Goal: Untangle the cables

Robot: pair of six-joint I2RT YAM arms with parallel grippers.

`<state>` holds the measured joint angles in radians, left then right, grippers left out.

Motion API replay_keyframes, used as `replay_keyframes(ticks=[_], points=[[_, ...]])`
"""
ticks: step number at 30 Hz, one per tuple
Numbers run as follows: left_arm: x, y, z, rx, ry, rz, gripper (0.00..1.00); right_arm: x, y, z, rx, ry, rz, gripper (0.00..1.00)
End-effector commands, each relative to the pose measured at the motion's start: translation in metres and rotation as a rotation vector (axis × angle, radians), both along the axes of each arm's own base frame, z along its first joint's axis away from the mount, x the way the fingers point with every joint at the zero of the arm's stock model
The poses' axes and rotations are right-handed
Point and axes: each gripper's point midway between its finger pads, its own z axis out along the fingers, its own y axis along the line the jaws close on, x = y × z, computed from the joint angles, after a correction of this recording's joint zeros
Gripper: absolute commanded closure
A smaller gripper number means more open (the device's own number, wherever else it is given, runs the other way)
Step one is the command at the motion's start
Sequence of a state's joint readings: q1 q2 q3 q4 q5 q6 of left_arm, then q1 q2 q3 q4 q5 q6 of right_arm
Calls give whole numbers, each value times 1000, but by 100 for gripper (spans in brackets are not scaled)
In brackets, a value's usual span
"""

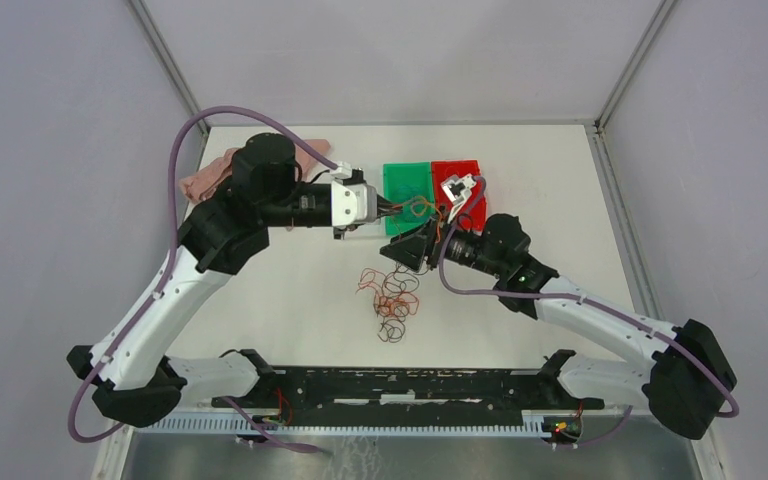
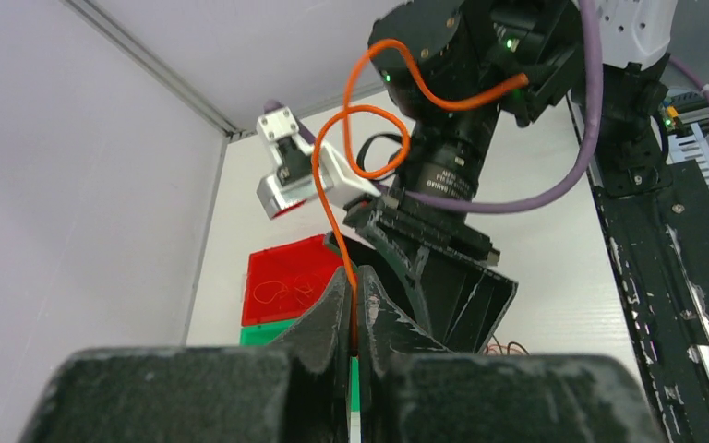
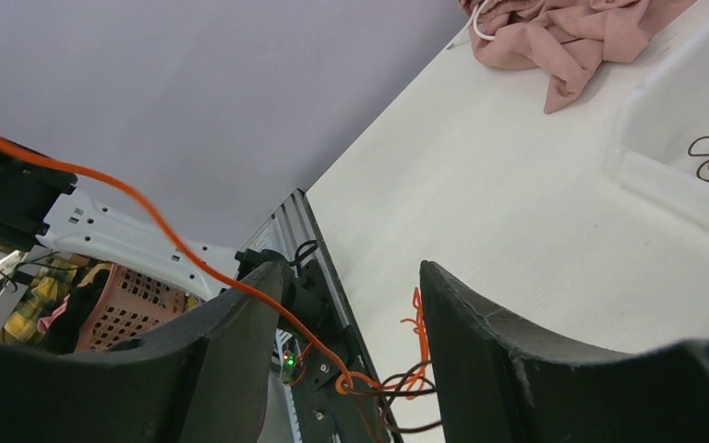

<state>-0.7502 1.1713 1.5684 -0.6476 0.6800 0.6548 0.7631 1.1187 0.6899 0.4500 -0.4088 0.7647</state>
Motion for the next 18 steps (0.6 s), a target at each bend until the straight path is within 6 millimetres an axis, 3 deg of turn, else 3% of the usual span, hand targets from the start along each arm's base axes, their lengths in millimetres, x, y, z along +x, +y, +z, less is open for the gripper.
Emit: replay_keyframes(ticks=[1,4,10,18], points=[[-8,-4,48,-109,-40,-7,97,10,6,13,71,-28,-30,40],[-10,-5,66,-139,-57,-7,97,16,8,-3,71,5,-54,47],[-13,-4,99,-202,-79,-8,97,21,3,-55,3,76,-109,54],[-21,-2,133,-281,-94,-21,97,22,-6,-102,-76,129,-157,57]])
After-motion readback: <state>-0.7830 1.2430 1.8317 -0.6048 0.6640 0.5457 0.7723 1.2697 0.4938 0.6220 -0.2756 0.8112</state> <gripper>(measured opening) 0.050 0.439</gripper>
